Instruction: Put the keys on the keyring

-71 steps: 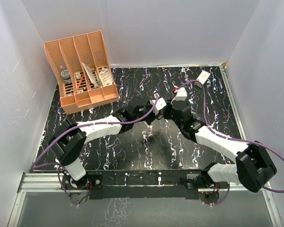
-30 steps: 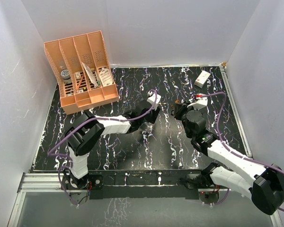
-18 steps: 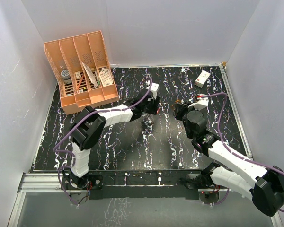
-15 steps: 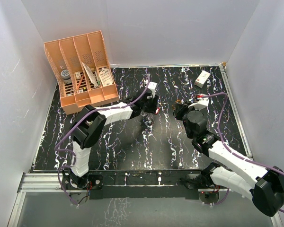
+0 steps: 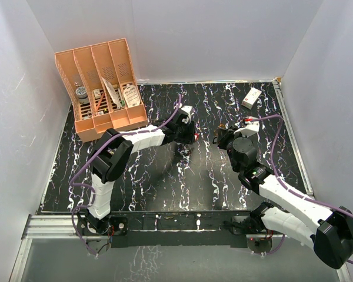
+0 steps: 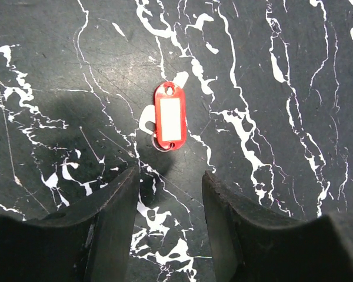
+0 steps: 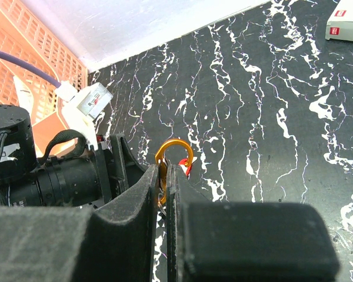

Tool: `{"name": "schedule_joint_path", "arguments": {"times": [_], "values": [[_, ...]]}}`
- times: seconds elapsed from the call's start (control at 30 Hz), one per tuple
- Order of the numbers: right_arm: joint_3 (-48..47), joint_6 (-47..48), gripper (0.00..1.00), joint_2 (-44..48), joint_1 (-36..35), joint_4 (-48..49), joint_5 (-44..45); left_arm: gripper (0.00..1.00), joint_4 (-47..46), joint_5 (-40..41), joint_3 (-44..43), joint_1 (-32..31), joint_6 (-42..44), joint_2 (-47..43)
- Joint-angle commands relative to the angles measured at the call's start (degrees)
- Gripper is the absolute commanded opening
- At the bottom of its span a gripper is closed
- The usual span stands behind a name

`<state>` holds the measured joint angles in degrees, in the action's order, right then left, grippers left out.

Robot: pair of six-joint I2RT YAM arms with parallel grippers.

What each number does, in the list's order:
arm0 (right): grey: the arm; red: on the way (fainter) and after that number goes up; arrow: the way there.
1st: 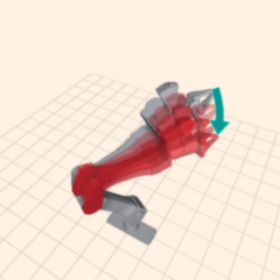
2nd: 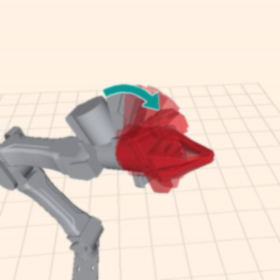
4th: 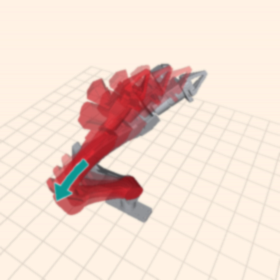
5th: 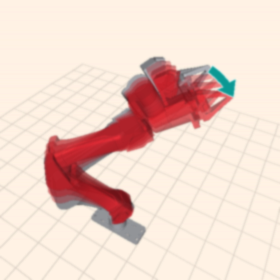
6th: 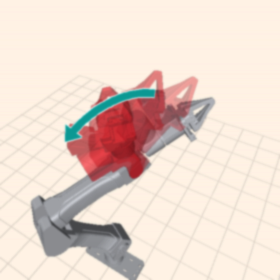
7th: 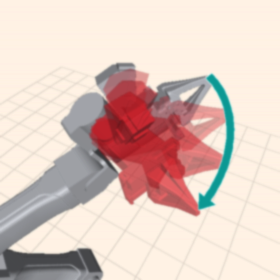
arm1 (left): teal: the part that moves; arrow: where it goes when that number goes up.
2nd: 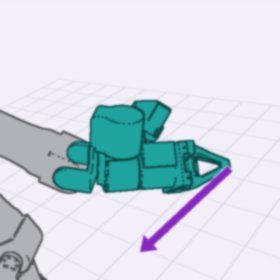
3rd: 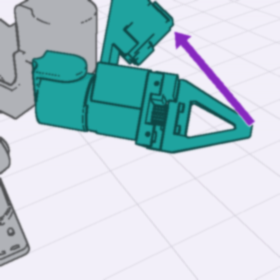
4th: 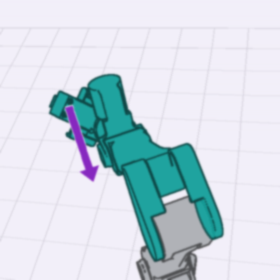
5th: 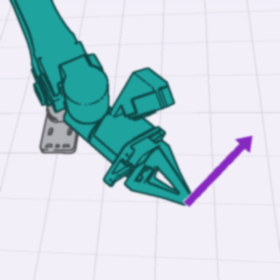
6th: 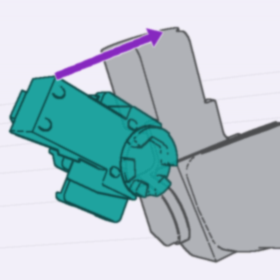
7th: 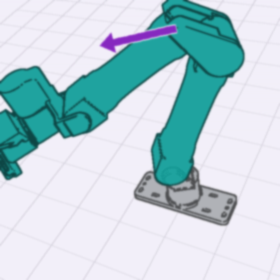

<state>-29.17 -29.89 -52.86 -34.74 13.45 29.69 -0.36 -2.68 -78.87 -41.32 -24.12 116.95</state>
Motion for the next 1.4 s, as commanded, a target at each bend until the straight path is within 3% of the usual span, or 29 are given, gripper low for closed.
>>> {"name": "schedule_joint_path", "arguments": {"times": [0.0,1.37], "values": [[-1.8,0.7,0.00,0.2,0.2,1.2,0.7,0.45,1.3,-2.4,-2.1,0.4,-2.3,0.2],[-1.1,1.1,0.00,1.4,0.4,0.9,1.7,0.38,-2.9,-1.4,-1.8,1.5,-7.8,5.0]]}}
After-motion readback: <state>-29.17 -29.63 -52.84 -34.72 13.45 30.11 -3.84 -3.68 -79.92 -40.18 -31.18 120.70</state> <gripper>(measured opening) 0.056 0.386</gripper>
